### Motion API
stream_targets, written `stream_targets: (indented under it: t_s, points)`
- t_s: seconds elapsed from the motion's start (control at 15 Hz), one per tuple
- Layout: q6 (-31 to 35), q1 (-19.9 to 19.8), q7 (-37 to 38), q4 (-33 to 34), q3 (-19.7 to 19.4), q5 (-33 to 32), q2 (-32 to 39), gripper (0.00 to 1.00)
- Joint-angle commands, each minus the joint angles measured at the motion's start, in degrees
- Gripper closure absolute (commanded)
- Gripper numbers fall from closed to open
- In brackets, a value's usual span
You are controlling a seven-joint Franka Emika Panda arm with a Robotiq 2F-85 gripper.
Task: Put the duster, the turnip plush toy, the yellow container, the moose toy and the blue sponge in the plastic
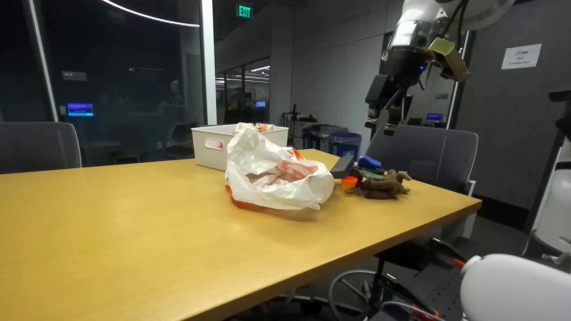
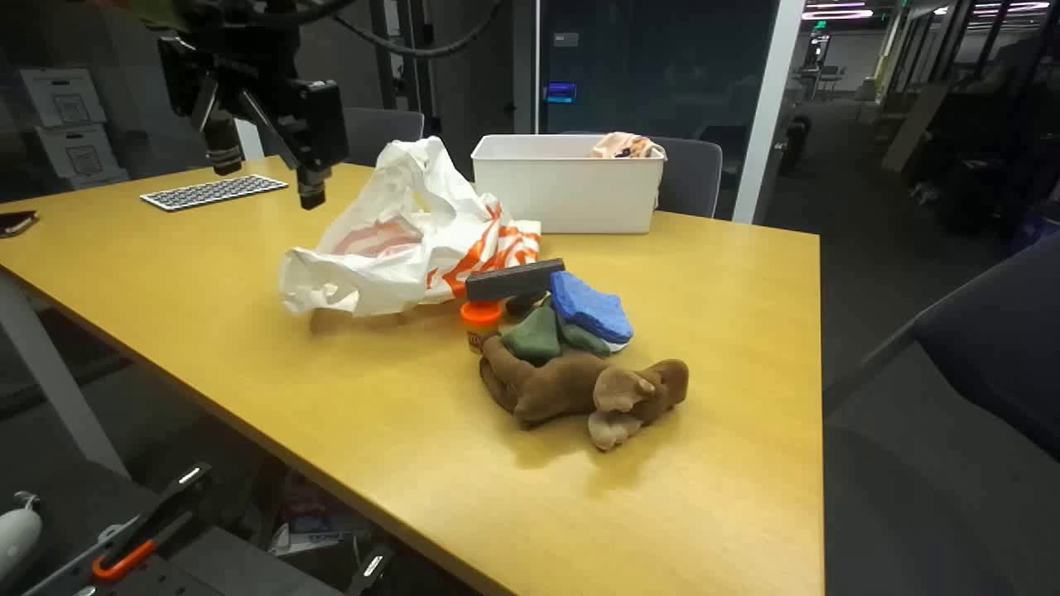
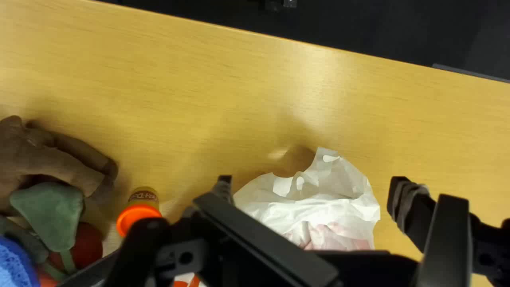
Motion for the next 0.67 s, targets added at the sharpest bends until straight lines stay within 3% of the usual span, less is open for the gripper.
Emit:
stream_targets:
  t_s: [0.0, 0.33, 0.6]
  points:
    - [-0.41, -0.54, -0.35, -0.01, 0.47, 0.4, 0.11, 0.0]
    - [-0.55, -0.55, -0.35, -0.12, 0.49, 0.4, 0.62, 0.0]
    - [5.23, -3.2, 2.03, 0.42, 3.35, -3.62, 5.21, 0.0]
